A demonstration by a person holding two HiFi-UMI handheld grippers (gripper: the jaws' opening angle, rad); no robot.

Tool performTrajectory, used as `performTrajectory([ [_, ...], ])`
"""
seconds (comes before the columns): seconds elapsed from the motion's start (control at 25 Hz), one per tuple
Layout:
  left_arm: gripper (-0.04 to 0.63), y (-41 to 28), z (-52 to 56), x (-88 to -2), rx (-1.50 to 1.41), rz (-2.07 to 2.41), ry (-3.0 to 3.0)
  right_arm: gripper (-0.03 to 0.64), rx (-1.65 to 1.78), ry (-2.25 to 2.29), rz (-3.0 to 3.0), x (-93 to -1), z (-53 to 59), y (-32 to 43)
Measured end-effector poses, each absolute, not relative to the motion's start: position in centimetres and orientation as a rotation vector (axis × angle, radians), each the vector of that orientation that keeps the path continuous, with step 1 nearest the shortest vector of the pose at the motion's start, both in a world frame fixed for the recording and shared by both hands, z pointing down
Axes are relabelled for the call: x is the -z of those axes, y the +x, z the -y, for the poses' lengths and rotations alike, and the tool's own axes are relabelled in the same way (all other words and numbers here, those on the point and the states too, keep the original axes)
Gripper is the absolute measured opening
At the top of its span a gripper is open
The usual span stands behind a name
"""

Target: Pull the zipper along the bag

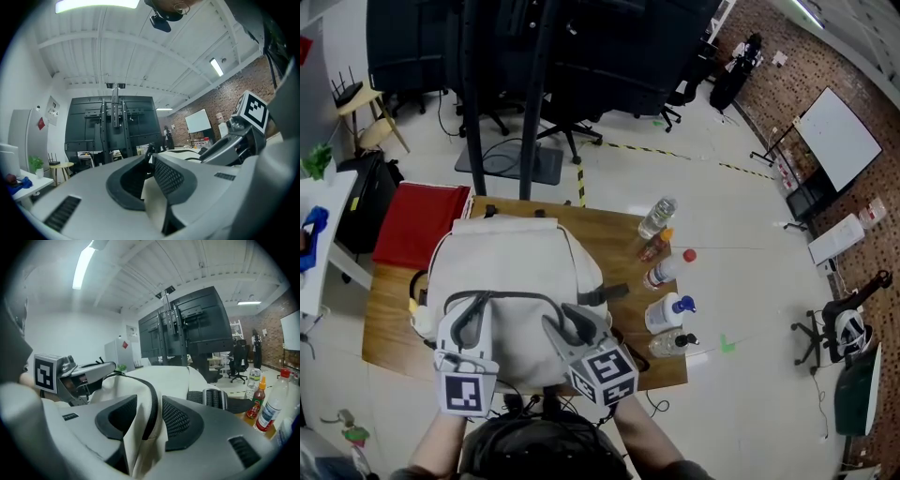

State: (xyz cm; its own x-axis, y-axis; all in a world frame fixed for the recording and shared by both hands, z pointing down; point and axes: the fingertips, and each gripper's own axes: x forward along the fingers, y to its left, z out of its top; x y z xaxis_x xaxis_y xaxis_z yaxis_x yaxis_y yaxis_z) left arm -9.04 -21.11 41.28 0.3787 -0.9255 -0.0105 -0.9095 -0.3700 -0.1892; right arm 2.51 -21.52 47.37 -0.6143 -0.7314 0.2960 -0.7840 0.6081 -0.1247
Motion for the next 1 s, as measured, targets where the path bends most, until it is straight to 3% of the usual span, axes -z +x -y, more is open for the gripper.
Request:
performTrajectory([
  [0.36, 0.060, -8.7, 21.3, -41.1, 0.146, -1.672, -2.451, 0.183, -0.434, 1.184, 2.465, -49.3, 22.2, 2.3],
  [0.64, 0.060, -8.9, 21.5, -41.6, 0.169, -1.684, -2.452, 0.104, -0.462, 1.226, 2.497, -49.1, 22.6, 2.6],
  [1.0, 0.060, -9.6, 21.9, -41.9, 0.178, -1.704, -2.447, 0.077, -0.505, 1.233, 2.542, -48.8, 22.7, 2.7],
])
